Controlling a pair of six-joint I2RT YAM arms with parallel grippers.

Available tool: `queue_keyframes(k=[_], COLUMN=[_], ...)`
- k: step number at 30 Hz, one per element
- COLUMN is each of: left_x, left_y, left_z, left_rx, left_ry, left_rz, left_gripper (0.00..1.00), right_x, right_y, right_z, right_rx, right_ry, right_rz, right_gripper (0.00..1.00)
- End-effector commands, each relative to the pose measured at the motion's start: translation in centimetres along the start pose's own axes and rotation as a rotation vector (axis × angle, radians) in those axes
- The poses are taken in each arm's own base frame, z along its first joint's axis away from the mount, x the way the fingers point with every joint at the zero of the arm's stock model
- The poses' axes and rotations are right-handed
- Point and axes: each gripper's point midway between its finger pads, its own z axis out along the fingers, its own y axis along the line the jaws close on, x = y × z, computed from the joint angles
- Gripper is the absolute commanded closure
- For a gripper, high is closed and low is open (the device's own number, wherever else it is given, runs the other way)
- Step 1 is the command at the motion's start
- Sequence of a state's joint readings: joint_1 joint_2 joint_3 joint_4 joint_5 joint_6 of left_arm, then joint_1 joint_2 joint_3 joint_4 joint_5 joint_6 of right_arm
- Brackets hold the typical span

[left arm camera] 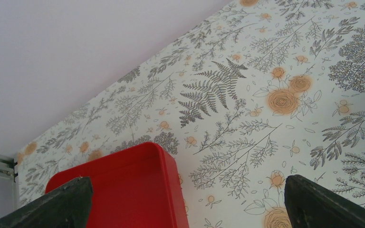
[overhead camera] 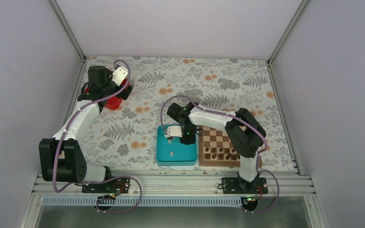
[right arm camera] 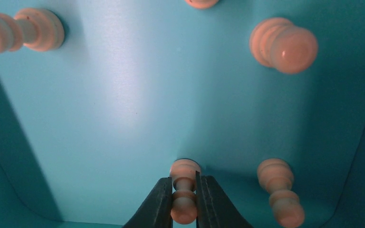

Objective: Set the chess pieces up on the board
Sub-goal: Pick up the chess piece from the storage box, then place the chess piece on the chessboard.

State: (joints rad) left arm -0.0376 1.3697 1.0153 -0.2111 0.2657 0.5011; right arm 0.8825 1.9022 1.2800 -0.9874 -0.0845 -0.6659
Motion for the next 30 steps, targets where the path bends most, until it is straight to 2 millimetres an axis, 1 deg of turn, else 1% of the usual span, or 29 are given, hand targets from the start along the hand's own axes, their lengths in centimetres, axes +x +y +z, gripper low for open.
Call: queue_keyframes(k=[1,5,7,9,11,12,13,15,17,20,22,24,27,30], left_x=[-0.7,-0.7,-0.7,-0.8,-0.8,-0.8,-0.8,-0.8,-0.8,-0.8,-0.8,-0.8,-0.8,-0.8], left_y=[-0.1,-0.1,-0.1,-0.1,-0.1,0.0,-0.1,-0.1,-0.1,-0.1,-0.2,-0.2,-0.2,-0.1], left_z=[-0.3,-0.3,-0.3,-0.3,-0.3,-0.4,-0.4,-0.4,-0.3,-0.2,-0.2,-0.2,-0.2,-0.2], left_rx=[0.004,0.003,0.004,0.003,0.003,0.003,0.003,0.003,0.005,0.009,0.012,0.013,0.012,0.01], left_ry=[-0.025,-0.024,-0.025,-0.025,-0.025,-0.025,-0.025,-0.025,-0.025,-0.025,-0.025,-0.025,-0.026,-0.025], left_rz=[0.0,0.001,0.002,0.001,0.002,0.002,0.002,0.001,0.002,0.0,0.0,-0.001,0.0,0.0], left_gripper=[0.0,0.0,0.0,0.0,0.0,0.0,0.0,0.0,0.0,0.0,0.0,0.0,0.0,0.0], right_x=[0.0,0.3,0.7,1.5,2.9,4.1,5.2,7.5,9.8,13.1,14.9,16.3,17.5,18.0], right_y=[0.2,-0.4,-1.2,-2.3,-3.5,-4.5,-5.0,-5.8,-6.5,-7.4,-7.9,-8.3,-8.5,-8.8], right_z=[-0.5,-2.9,-4.7,-6.7,-8.6,-9.3,-10.5,-11.7,-12.1,-12.1,-11.9,-11.2,-9.9,-8.6], right_rx=[0.005,0.053,0.085,0.118,0.142,0.149,0.17,0.194,0.211,0.218,0.21,0.197,0.166,0.147], right_ry=[-0.012,-0.035,-0.059,-0.086,-0.117,-0.13,-0.154,-0.174,-0.177,-0.182,-0.196,-0.203,-0.209,-0.21], right_rz=[0.0,0.021,0.045,0.087,0.137,0.178,0.208,0.267,0.32,0.398,0.437,0.465,0.497,0.509], right_gripper=[0.9,0.92,0.93,0.93,0.93,0.94,0.93,0.94,0.94,0.94,0.94,0.93,0.94,0.93])
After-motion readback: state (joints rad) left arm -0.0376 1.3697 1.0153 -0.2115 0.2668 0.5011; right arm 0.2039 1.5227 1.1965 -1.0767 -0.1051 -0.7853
